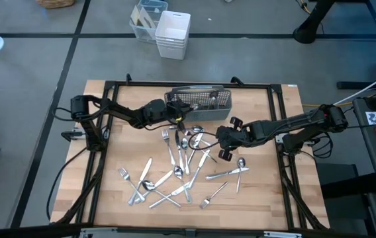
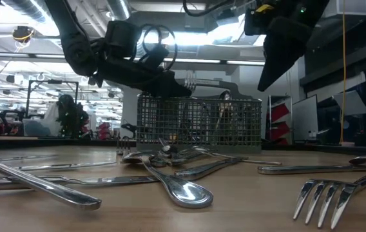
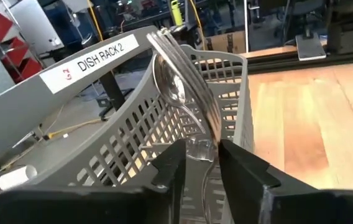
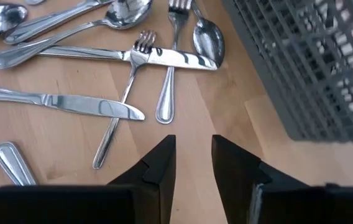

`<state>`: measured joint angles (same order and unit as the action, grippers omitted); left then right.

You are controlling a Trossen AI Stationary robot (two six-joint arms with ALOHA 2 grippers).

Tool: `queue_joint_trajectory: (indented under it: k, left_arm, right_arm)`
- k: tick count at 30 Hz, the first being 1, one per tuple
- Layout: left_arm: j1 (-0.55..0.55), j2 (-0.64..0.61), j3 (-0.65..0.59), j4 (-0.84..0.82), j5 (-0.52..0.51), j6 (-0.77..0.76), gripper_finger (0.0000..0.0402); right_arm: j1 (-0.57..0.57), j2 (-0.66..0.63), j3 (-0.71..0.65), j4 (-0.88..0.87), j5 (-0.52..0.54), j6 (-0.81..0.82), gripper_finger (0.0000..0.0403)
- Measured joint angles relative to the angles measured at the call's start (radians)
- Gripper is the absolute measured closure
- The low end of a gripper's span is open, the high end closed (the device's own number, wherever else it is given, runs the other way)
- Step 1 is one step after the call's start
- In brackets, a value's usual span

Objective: Sort silverware
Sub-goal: Put the fork into the silverware rack, then put the spoon into the silverware rack

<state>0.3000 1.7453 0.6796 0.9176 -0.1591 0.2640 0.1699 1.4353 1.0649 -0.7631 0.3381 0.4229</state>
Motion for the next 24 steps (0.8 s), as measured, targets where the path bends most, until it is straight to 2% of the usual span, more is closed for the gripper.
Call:
queue_joint_trajectory:
  k: [8,16,20,24]
  left_arm:
    - [-0.006,-0.047,-0.001,-0.026,-0.003,-0.103,0.0292]
    - [-0.042,-0.126,-0.001,-0.075,-0.003,-0.121,0.0296]
    - [-0.062,-0.194,-0.001,-0.161,-0.002,-0.123,0.0295]
    - [-0.089,-0.279,-0.001,-0.343,-0.002,-0.165,0.0295]
  right_arm:
    - [0.000,0.000,0.000,-0.015,-0.033,0.121,0.0298]
    - [0.000,0.000,0.000,-0.025,-0.045,0.131,0.0298]
    - [0.000,0.000,0.000,-0.032,-0.077,0.205,0.0298]
    - [0.000,0.000,0.000,-0.074,-0.142,0.337,0.0298]
